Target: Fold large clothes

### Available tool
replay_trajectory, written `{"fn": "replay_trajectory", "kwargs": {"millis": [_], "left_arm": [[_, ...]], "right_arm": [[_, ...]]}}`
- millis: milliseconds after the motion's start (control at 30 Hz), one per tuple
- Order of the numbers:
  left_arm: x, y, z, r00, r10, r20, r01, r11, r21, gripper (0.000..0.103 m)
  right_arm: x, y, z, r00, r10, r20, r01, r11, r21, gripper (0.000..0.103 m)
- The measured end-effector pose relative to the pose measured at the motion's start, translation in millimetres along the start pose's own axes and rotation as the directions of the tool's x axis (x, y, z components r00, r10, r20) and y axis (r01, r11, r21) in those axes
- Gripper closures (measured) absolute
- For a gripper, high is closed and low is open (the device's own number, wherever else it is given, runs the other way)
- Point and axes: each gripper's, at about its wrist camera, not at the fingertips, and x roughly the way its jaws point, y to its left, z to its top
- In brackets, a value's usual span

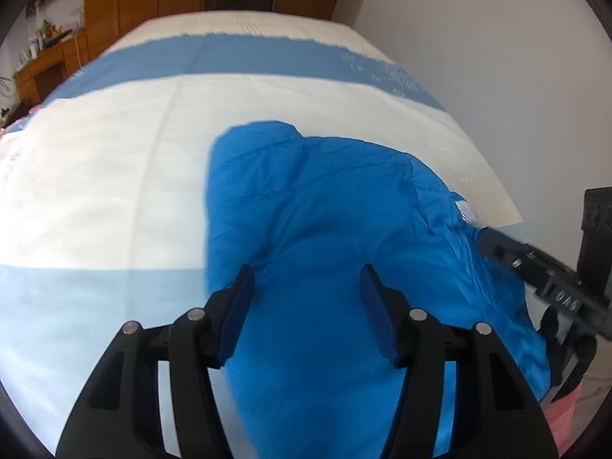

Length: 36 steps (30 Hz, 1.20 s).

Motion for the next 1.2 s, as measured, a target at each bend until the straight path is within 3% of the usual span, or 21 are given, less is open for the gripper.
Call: {"fn": "replay_trajectory", "kwargs": {"millis": [100, 333, 467, 600, 767, 867, 1000, 1200], "left_arm": [[-22.8, 7.2, -14.5, 0.998, 0.041, 0.044, -0.042, 0.999, 0.005, 0.037], [-54.2, 17.7, -43.4, 0.992, 0.062, 0.106, -0.064, 0.998, 0.013, 0.028], [-62.3, 22.2, -55.3, 0.992, 0.041, 0.121, -0.043, 0.999, 0.019, 0.024], [-63.4, 24.8, -63.7, 0.994, 0.008, 0.113, -0.01, 1.0, 0.019, 0.022], [-54.3, 28.2, -67.7, 0.993, -0.069, 0.092, 0.067, 0.998, 0.018, 0.017], [-48.4, 28.9, -69.1, 0.993, -0.077, 0.084, 0.075, 0.997, 0.025, 0.015], [-38.3, 30.8, -70.1, 0.993, -0.094, 0.064, 0.092, 0.995, 0.03, 0.014], [-23.9, 31.1, -68.9, 0.991, -0.129, 0.046, 0.126, 0.991, 0.046, 0.01]], "right_arm": [[-24.1, 3.7, -4.2, 1.0, -0.012, 0.028, 0.013, 1.0, -0.01, 0.046], [-54.7, -10.3, -20.4, 0.999, 0.011, 0.03, -0.012, 0.999, 0.049, 0.022], [-51.2, -22.5, -34.1, 0.998, 0.061, -0.024, -0.059, 0.993, 0.105, 0.019], [-43.1, -39.4, -49.0, 0.985, 0.165, -0.059, -0.15, 0.969, 0.198, 0.016], [-32.3, -56.8, -57.6, 0.954, 0.293, -0.057, -0.266, 0.92, 0.288, 0.012], [-23.5, -63.1, -61.5, 0.931, 0.36, -0.059, -0.323, 0.89, 0.322, 0.009], [-14.1, -68.1, -64.0, 0.905, 0.421, -0.057, -0.378, 0.859, 0.346, 0.007], [3.3, -68.0, -63.6, 0.891, 0.446, -0.081, -0.397, 0.854, 0.337, 0.004]]}}
